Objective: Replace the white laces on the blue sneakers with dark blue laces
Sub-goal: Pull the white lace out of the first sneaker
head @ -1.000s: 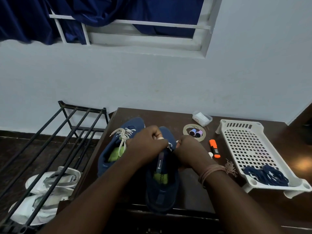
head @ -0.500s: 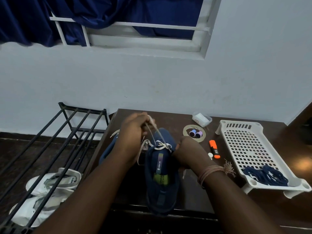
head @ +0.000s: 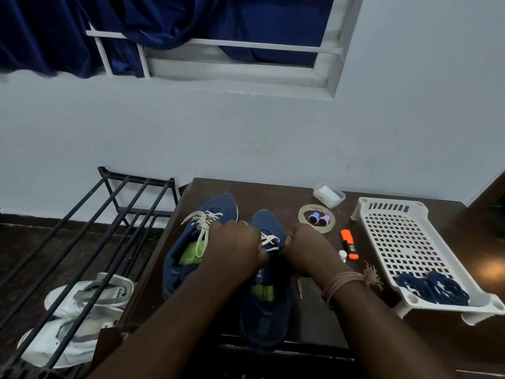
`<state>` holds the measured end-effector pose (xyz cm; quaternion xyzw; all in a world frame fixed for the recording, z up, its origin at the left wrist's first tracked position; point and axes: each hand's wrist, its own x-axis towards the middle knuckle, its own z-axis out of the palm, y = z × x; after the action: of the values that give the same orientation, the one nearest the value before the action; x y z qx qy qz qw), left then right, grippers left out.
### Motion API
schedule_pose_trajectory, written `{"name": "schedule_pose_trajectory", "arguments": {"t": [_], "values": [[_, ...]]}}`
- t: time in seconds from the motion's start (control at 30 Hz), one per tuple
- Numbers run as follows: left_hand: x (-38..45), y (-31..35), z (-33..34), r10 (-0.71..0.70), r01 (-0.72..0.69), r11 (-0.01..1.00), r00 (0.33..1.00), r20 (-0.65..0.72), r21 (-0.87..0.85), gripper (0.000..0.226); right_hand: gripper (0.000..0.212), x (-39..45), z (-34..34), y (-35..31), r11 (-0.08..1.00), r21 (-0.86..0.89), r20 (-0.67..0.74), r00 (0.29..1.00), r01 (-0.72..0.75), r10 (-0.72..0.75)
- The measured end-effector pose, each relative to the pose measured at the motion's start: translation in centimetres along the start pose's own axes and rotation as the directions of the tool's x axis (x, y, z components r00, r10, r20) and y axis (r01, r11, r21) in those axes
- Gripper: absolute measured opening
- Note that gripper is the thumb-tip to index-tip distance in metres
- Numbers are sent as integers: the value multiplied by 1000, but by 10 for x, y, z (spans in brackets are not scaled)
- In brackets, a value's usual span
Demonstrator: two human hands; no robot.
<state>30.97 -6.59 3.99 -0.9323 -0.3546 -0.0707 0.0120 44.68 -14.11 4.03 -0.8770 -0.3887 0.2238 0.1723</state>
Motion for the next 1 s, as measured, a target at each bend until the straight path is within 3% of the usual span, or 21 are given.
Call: {"name": "schedule_pose_trajectory", "arguments": {"t": [0.23,0.3,0.37,0.4,0.43,0.5,0.57,0.63,0.7,0.77,0.83,0.9,1.0], "values": [[-6,3,12,31,-28,995,999,-31,93,30,16,-1,2,0,999,-2,-14,999,35,-35],[-3,8,7,-32,28,999,995,-93,-44,26,15,0,0,-1,999,-10,1,999,37,-37],[4,8,-3,-164,103,926,976,-140,-364,17,13,1,-1,0,1000,-1,16,999,31,-31],[7,5,-11,-224,112,829,964,-142,-547,13,13,1,-1,1,1000,19,24,999,21,-21],[10,2,-19,-280,101,669,952,-123,-737,11,15,1,-1,1,999,37,29,1000,11,-12],[11,-4,-35,-374,59,235,927,-35,-970,13,19,0,-1,1,999,47,31,999,8,-10],[13,-11,-47,-422,6,-86,906,42,-996,14,19,-1,0,1,999,41,27,999,27,-28],[16,-20,-50,-481,-80,-343,871,102,-936,16,15,-2,1,0,998,-2,14,998,63,-63],[21,-32,-48,-543,-149,-462,827,146,-875,17,11,-3,1,-1,995,-22,-5,995,95,-95],[24,-41,-44,-592,-85,-366,790,161,-927,16,12,-2,4,-1,991,-17,-16,991,135,-135],[22,-42,-40,-604,140,-92,780,167,-986,20,18,-1,11,-2,977,-22,-42,976,212,-213],[17,-36,-32,-584,353,171,788,194,-920,28,27,1,21,-3,958,-77,-62,957,277,-282],[11,-20,-25,-491,393,496,863,123,-774,23,26,3,39,-6,917,-223,-97,929,330,-358]]}}
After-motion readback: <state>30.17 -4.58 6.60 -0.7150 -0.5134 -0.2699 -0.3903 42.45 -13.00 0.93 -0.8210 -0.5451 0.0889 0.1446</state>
